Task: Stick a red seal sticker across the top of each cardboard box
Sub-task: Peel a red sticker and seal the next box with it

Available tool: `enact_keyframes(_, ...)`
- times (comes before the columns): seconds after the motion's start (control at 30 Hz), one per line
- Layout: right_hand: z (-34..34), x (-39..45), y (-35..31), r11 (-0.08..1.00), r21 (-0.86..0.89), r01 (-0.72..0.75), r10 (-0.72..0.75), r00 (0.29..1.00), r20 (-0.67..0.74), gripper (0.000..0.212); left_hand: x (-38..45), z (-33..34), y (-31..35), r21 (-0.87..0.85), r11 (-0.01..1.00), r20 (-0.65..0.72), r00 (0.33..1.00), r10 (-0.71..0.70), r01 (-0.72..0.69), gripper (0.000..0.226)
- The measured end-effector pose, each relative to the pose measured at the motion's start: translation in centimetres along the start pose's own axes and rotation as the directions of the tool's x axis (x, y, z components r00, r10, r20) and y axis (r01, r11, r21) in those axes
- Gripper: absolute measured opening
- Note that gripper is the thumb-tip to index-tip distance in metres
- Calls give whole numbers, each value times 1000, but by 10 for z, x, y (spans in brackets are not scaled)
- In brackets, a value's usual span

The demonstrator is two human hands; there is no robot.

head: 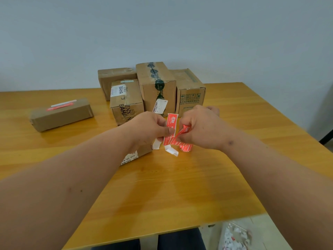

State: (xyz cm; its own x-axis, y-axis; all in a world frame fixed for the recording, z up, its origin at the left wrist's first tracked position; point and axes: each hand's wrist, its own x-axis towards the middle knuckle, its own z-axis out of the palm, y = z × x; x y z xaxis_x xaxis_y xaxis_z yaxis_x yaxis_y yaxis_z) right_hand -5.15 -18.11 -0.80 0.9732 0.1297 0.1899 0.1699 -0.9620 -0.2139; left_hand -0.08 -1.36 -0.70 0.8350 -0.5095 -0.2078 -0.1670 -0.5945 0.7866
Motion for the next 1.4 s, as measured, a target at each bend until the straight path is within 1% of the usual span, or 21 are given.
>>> enact_keyframes(0.07, 1, -1, -2, 1000, -1, 19, -19, 1000, -11, 30, 0, 0, -1, -17, 1000, -13, 1000, -6, 6, 13)
enact_keyframes(0.17, 1, -1, -2, 1000, 14, 9, -9, 1000, 4, 27, 0, -1, -3, -1, 1000, -5, 1000, 1, -1, 13)
enact_keyframes(0.33, 4, -2, -3, 999, -32, 0, 1, 999, 53, 27, -1, 1, -2, 111, 993, -3, 999, 37, -37, 15)
enact_keyframes(0.47, 3, -3, -5, 999, -42, 10, -8, 999, 48, 23, 0, 4, -2, 176, 984, -32, 999, 41, -35, 22)
enact_keyframes(0.73, -5, -7, -10, 999, -36, 9, -6, 996, 85, 14, 3, 3, -2, 136, 991, -136, 990, 25, -6, 24)
enact_keyframes(0.83, -6, -9, -11, 1000, -11, 13, -11, 993, 113, 18, 4, 2, -3, 135, 991, -181, 983, 14, 11, 25)
enact_keyframes(0.93, -8, -10, -12, 999, -17, 33, -30, 989, 144, 21, 7, -1, -6, 118, 993, -259, 966, 12, 20, 27)
enact_keyframes(1.03, -10, -11, -14, 1000, -20, 23, -19, 985, 172, 21, 4, -6, -7, 51, 999, -259, 966, -1, 15, 23)
enact_keyframes(1.13, -13, -8, -17, 999, 35, -29, 25, 992, 122, 32, -2, -9, -4, -84, 996, -205, 978, -21, 4, 16)
enact_keyframes(1.2, -13, -4, -21, 996, 73, -60, 55, 996, 74, 29, -6, -12, -2, -135, 991, -179, 984, -27, 2, 15)
enact_keyframes(1.23, -12, -3, -23, 991, 105, -81, 74, 995, 73, 26, -9, -13, -1, -154, 988, -170, 985, -33, 7, 15)
enact_keyframes(1.33, -11, -2, -28, 936, 320, -145, 115, 987, 112, 20, -14, -17, 0, -204, 979, -151, 988, -29, -2, 15)
enact_keyframes(1.4, -12, -3, -32, 889, 428, -166, 127, 985, 117, 17, -18, -19, 0, -222, 975, -144, 989, -19, -13, 16)
